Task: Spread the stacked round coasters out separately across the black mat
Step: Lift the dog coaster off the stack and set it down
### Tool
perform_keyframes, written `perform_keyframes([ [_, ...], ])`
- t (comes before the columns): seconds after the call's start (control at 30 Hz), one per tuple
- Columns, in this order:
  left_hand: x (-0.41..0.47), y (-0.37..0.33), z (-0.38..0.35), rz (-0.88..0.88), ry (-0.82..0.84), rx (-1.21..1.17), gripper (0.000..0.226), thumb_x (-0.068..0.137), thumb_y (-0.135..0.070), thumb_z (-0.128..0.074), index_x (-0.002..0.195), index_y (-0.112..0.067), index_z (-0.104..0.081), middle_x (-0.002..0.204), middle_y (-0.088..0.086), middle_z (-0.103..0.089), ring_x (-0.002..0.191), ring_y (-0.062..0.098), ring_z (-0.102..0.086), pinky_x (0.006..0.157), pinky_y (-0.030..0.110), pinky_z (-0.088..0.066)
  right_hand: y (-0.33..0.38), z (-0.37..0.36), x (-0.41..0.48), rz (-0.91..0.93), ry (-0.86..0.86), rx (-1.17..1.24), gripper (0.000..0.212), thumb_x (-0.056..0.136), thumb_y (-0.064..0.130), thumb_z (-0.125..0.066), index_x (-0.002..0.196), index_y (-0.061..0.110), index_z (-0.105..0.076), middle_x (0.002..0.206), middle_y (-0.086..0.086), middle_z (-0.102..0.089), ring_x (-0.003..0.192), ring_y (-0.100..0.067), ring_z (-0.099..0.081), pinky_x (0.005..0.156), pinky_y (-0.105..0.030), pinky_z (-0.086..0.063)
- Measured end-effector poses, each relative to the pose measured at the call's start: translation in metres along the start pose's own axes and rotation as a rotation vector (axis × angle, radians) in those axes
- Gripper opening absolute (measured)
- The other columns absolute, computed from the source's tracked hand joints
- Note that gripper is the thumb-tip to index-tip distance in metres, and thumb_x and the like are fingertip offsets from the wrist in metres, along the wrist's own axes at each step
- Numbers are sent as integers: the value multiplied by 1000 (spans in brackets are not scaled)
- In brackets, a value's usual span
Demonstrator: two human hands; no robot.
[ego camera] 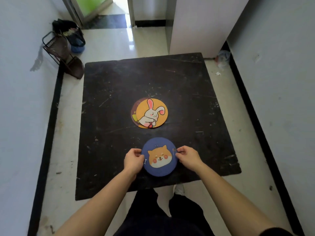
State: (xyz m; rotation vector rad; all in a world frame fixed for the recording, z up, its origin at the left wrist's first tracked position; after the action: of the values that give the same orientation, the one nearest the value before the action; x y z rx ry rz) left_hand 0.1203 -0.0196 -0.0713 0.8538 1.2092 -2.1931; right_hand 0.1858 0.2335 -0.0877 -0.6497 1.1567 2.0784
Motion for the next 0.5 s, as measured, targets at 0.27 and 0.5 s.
perform_keyframes([
  [0.27,-6,43,-14,96,-60,47,25,89,-9,-65,114,-10,-65,93,4,-67,90,23,-65,84,40,-56,-41,-25,-5,-17,-3,-56,18,88,34,-66,104,25,-68,77,15,-63,83,-13,-62,70,-26,-43],
  [0.5,-1,54,-12,137,-56,86,22,93,-10,-64,114,-10,-67,98,4,-66,97,23,-64,91,41,-55,-42,-26,-10,18,-64,-118,25,89,32,-68,112,21,-70,80,9,-64,84,-15,-63,73,-27,-47],
])
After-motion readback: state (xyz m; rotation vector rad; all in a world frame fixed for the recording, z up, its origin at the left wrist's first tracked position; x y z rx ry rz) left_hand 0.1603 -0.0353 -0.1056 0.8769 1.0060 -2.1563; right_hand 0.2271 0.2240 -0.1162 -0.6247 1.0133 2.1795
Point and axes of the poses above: each hand's wrist, its own x-axis towards the middle knuckle, its own z-axis out of the back of the hand, y = z × x, the point moved 6 cm from there along x, towards the middle knuckle
